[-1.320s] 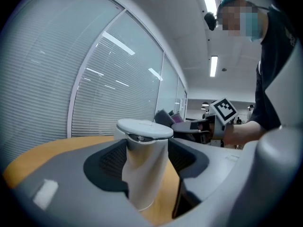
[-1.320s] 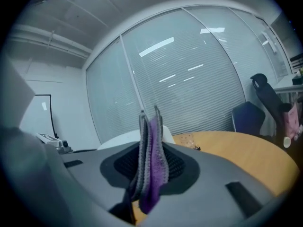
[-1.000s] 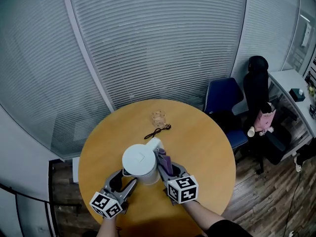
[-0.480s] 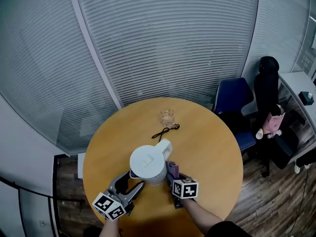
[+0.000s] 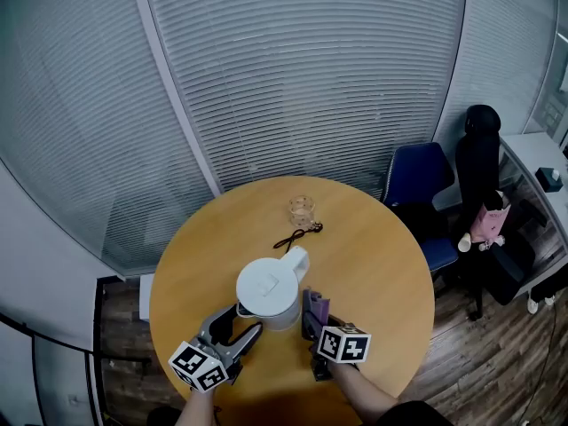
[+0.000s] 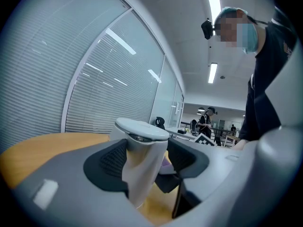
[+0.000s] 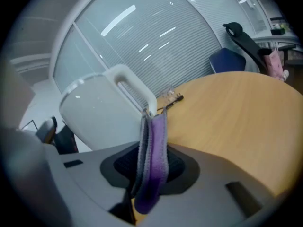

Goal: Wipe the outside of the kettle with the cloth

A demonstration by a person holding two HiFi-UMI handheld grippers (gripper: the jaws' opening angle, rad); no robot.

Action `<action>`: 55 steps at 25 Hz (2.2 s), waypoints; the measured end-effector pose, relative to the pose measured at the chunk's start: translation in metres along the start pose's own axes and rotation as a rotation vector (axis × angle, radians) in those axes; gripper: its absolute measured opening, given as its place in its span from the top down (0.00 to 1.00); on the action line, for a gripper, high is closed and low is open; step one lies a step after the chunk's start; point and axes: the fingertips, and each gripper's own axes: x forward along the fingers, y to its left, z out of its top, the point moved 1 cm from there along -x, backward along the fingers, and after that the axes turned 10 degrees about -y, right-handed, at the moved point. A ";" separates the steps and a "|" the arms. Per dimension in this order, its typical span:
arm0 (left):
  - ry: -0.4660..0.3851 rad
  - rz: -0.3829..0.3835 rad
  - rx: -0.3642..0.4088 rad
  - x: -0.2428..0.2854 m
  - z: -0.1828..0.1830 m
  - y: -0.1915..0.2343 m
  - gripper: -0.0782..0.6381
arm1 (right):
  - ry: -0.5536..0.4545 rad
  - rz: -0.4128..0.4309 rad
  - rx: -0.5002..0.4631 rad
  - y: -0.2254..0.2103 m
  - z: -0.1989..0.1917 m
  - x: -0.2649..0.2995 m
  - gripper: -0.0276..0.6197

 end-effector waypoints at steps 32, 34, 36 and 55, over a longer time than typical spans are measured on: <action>0.026 -0.053 -0.036 -0.012 -0.022 -0.049 0.53 | 0.029 -0.061 0.178 -0.015 -0.023 0.005 0.80; 0.031 -0.056 -0.036 -0.012 -0.025 -0.052 0.53 | 0.074 -0.092 0.171 -0.024 -0.037 0.010 0.80; 0.034 -0.049 -0.038 -0.012 -0.025 -0.052 0.53 | 0.111 -0.119 0.159 -0.031 -0.048 0.013 0.80; 0.018 -0.045 0.015 -0.014 -0.018 -0.029 0.53 | -0.232 0.082 0.237 0.058 0.037 -0.066 0.80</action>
